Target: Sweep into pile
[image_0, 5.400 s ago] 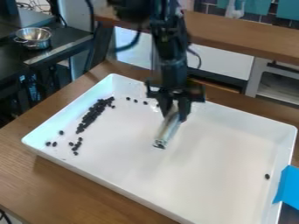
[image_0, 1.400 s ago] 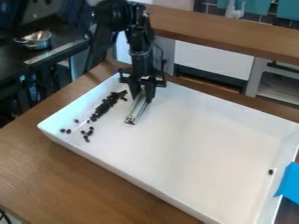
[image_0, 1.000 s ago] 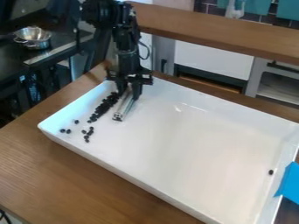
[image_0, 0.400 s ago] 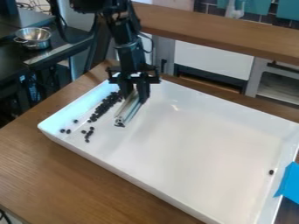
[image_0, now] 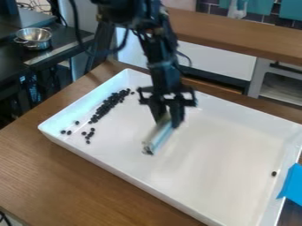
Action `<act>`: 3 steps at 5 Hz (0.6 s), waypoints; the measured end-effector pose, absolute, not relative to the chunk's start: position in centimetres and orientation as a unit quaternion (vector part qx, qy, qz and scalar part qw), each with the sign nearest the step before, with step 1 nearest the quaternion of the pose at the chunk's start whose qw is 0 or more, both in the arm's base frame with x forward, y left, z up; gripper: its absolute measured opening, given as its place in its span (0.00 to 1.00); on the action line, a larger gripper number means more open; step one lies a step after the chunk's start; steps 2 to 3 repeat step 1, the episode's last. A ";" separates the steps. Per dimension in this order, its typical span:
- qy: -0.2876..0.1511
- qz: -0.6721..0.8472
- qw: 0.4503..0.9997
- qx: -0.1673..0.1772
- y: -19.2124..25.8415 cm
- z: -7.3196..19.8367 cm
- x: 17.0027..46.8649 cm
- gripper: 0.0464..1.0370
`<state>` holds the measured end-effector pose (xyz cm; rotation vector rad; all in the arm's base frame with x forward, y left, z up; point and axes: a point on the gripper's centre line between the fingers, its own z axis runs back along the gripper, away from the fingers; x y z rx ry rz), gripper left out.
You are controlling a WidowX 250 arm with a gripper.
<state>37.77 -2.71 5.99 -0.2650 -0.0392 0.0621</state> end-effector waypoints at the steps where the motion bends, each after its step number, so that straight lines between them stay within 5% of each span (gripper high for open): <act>1: -0.026 0.011 0.991 -0.134 -6.0 5.5 37.6 0.34; 3: -0.026 0.011 0.991 -0.134 -6.0 5.5 37.6 0.34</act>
